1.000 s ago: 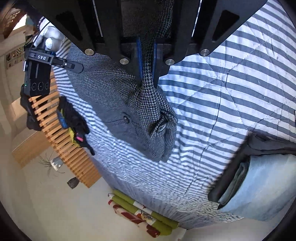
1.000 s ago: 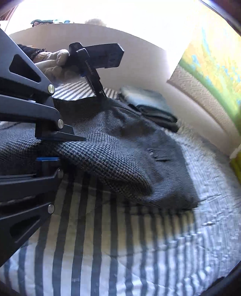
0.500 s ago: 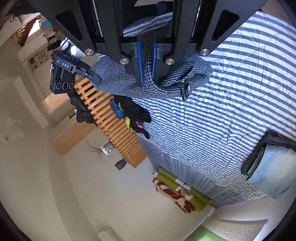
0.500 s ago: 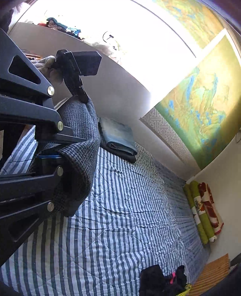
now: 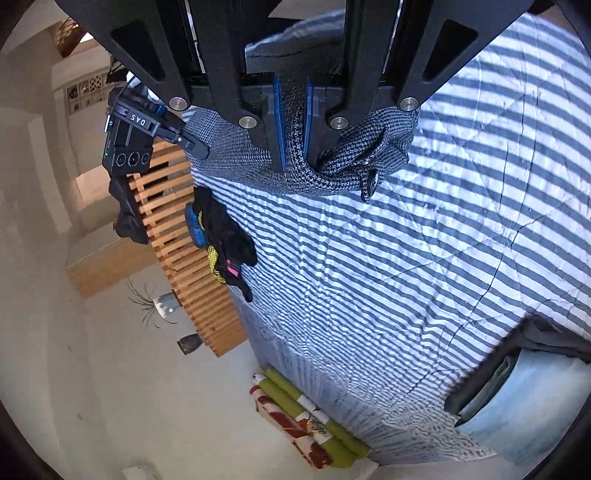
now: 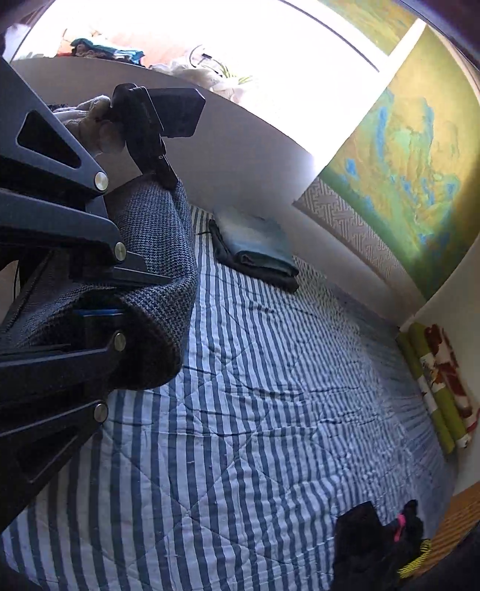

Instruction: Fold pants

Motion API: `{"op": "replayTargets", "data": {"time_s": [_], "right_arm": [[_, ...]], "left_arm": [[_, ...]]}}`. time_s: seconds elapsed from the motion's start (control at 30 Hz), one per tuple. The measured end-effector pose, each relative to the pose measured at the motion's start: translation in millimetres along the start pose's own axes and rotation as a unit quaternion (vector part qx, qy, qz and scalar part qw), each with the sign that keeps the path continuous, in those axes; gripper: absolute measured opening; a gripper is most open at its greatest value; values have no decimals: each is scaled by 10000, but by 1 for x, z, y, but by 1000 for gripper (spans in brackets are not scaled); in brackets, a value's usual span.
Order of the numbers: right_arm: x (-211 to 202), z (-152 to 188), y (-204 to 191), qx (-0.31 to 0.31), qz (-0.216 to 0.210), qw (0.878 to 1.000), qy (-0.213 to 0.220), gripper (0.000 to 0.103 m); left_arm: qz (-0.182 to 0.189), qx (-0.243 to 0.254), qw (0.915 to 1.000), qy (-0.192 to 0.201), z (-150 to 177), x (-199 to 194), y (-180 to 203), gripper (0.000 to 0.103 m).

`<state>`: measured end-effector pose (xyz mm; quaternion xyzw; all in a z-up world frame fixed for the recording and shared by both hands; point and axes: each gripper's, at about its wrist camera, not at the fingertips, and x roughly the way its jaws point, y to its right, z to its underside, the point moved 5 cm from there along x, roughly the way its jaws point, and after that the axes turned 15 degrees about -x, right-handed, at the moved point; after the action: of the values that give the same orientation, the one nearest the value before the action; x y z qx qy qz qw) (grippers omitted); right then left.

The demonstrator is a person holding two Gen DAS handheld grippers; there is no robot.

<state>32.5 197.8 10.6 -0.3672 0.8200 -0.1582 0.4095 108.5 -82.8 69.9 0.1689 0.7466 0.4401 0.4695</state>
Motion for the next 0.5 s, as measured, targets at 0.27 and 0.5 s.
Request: {"op": "replayTargets", "data": {"time_s": [0.27,0.5], "right_arm": [[73,-50,74,254,572,9971,-435,7],[120,-42,137,1166,305,9860,-1154,15]], "left_arm": [[-540,-214,9983,-57,-89,101,-40,14],[-763,-717,9945,-13,-131,122,-73,32]]}}
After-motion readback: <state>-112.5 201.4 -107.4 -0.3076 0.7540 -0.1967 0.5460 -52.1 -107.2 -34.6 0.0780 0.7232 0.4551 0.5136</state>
